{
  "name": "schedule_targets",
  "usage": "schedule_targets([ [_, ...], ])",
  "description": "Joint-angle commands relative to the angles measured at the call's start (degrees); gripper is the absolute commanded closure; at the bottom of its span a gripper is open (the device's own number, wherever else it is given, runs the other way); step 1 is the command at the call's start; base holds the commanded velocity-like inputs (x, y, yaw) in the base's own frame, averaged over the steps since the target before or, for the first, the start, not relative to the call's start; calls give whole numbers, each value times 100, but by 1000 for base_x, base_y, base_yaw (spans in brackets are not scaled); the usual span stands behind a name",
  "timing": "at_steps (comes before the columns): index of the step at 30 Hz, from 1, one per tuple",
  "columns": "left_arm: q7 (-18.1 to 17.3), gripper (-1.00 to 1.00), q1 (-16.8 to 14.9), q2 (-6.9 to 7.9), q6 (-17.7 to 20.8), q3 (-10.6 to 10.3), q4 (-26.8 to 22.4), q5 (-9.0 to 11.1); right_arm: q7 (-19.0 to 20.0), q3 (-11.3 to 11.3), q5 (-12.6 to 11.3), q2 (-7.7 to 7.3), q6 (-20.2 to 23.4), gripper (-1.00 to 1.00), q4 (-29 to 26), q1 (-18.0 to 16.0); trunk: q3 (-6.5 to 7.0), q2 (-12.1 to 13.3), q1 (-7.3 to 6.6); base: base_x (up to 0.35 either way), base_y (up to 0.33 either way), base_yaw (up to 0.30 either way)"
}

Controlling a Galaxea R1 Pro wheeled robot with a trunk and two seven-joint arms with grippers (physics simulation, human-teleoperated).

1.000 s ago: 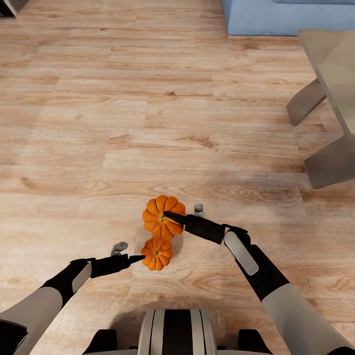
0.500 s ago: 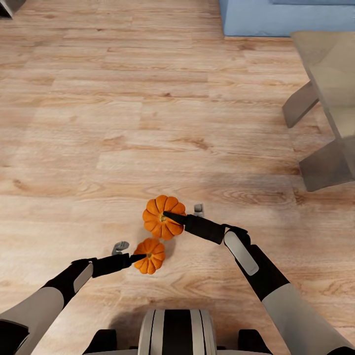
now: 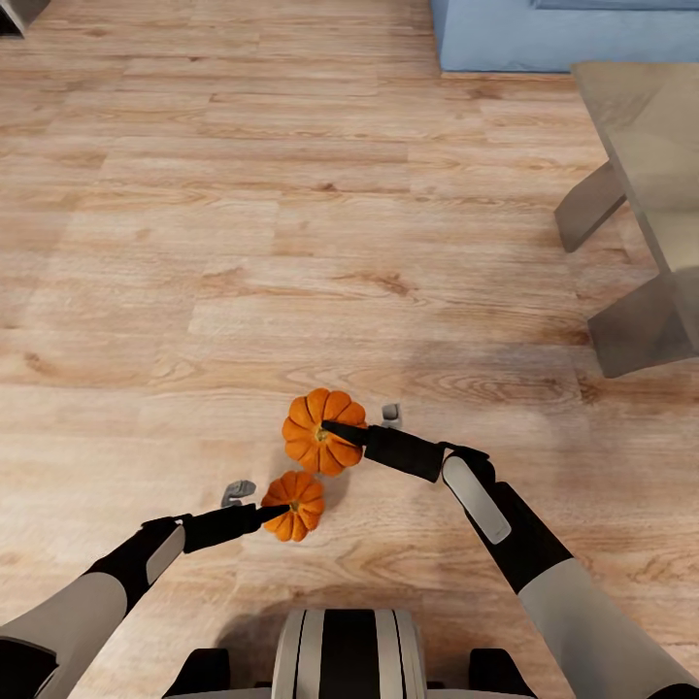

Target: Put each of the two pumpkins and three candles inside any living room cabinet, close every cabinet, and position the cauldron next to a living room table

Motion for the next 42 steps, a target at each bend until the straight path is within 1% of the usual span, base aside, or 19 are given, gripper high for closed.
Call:
schedule_targets([
  [1, 1, -100, 0, 4, 0, 0, 0, 0, -1, 0, -4, 0, 2, 100, -2, 2, 0, 0, 0, 0, 0, 0],
  [10, 0, -100, 0, 8, 0, 0, -4, 0, 15, 0, -9, 0, 2, 100, -3, 16, 34, 0, 0, 0, 0, -105],
  [20, 0, -100, 0, 8, 0, 0, -9, 0, 25, 0, -12, 0, 2, 100, -3, 18, 102, 0, 0, 0, 0, -196],
  [21, 0, 100, 0, 8, 2, 0, -9, 0, 25, 0, -12, 0, 2, 100, -3, 18, 107, 0, 0, 0, 0, -167],
  [28, -100, 100, 0, 48, 0, 1, -79, 24, 25, 0, -12, -8, 2, 100, -3, 18, 113, 0, 0, 0, 0, -25],
  [31, -268, 100, 0, 124, 6, -7, -260, 26, 30, -4, -12, -18, 2, 100, -3, 18, 113, 0, 0, 0, 0, 0],
  [34, -633, 100, 0, 285, 10, 4, -307, 28, 33, -8, -12, -25, 2, 100, -10, 24, 113, 0, 0, 0, 0, 0],
  [35, -788, 100, 0, 360, 14, 10, -311, 32, 33, -8, -12, -42, 2, 100, -13, 25, 113, 0, 0, 0, 0, 0],
  [38, -1110, 100, 0, 503, 24, 66, -315, 35, 39, -13, -12, -126, 2, 100, -54, 26, 113, 0, 0, 0, 0, 0],
  [39, -1216, 100, 0, 545, 27, 144, -317, 35, 41, -21, -20, -153, 2, 100, -68, 26, 113, 0, 0, 0, 0, 0],
  [40, -1369, 100, 0, 592, 36, 335, -317, 33, 42, -35, -33, -180, 2, 100, -79, 26, 113, 0, 0, 0, 0, 0],
  [41, -1529, 100, 0, 697, 45, 437, -318, 31, 42, -44, -37, -192, 2, 100, -82, 27, 113, 0, 0, 0, 0, 0],
  [42, -1576, 100, 0, 720, 48, 447, -317, 29, 42, -47, -39, -211, 2, 100, -82, 27, 113, 0, 0, 0, 0, 0],
])
